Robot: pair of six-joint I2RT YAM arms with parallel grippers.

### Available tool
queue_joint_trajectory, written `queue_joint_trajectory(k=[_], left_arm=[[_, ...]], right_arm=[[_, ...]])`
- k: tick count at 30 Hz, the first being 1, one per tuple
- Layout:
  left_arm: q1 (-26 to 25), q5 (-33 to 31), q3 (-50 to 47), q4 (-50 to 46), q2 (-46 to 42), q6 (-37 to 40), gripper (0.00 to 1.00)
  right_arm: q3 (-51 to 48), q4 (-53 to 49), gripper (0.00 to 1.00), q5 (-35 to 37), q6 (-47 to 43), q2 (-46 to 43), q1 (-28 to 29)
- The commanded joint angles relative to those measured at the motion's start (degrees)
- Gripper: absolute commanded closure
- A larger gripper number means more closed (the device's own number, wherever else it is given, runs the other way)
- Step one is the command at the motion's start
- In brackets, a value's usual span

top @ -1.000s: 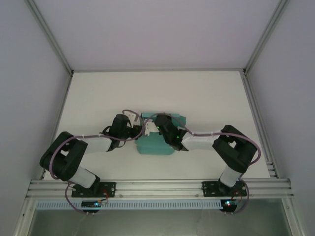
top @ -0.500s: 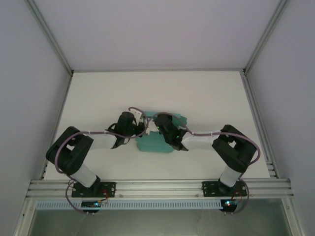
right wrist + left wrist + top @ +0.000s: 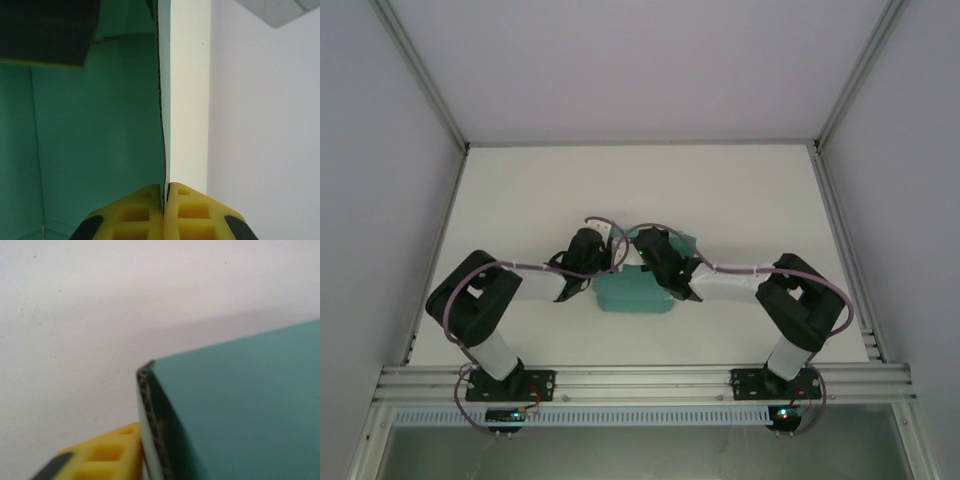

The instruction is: Assemble paper box

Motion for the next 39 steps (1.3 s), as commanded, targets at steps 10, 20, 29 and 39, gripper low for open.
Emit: queue_joint_trajectory(k=[10, 20, 29, 39], left_arm=[[-0.5, -7.0, 1.5, 5.5, 4.6, -5.2, 1.0], [-0.5, -1.4, -1.5, 5.4, 3.1, 0.6, 1.0], [-0.7, 0.5, 2.4, -0.8, 4.0, 2.4, 1.0], [-0.8, -13.8, 7.6, -10.8, 7.6, -9.2, 0.9]], right_arm=[[-1.8, -6.7, 0.8, -6.7, 11.7, -0.4, -1.3], [-5.7, -6.6, 0.63, -10.1, 18.6, -11.0, -9.4], [-4.2, -5.5, 0.74, -7.8, 14.0, -5.3, -8.5], [-5.3, -1.2, 1.0, -4.1, 8.7, -2.1, -5.5]])
